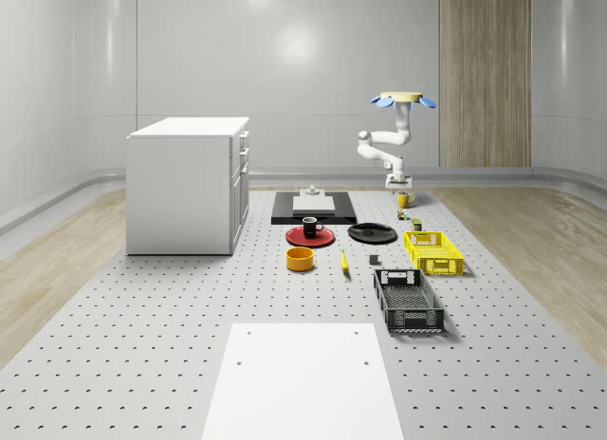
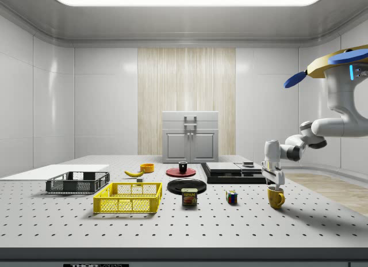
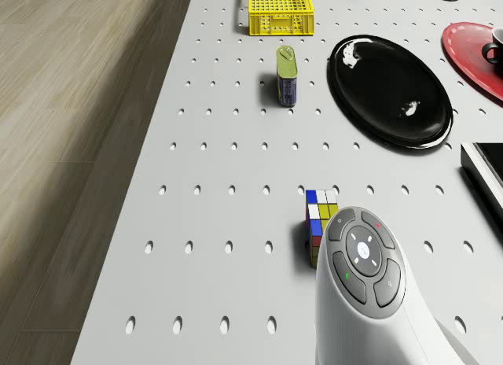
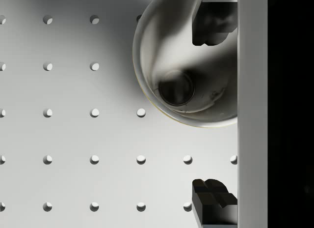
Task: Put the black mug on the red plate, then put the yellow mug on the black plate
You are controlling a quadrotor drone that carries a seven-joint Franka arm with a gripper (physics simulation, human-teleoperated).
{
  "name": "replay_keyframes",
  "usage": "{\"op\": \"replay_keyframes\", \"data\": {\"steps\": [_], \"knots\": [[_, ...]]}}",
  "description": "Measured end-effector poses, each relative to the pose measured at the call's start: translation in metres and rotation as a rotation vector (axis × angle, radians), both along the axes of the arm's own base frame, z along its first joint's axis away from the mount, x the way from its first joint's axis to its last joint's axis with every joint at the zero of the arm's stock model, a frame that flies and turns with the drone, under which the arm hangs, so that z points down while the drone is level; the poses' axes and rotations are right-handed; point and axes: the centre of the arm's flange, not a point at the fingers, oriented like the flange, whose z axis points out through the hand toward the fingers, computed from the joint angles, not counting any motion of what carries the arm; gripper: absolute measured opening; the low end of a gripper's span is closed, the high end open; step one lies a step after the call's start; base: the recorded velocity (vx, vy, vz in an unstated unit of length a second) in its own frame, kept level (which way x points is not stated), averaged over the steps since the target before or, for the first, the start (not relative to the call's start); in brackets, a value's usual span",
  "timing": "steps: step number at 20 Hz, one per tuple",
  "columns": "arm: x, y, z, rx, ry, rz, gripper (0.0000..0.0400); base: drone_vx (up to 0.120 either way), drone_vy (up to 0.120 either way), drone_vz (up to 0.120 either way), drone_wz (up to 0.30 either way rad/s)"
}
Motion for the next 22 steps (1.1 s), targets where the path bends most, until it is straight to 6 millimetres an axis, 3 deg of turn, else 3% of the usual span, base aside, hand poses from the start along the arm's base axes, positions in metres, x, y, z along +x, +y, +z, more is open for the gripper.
{"op": "replay_keyframes", "data": {"steps": [8, 22], "knots": [[0.0, 0.0, 0.012, 0.0, 0.0, 0.0, 0.04, 0.0, 0.0, 0.0, 0.0], [0.003, 0.006, 0.015, 0.0, 0.0, 0.0, 0.04, 0.0, 0.0, 0.0, 0.0]]}}
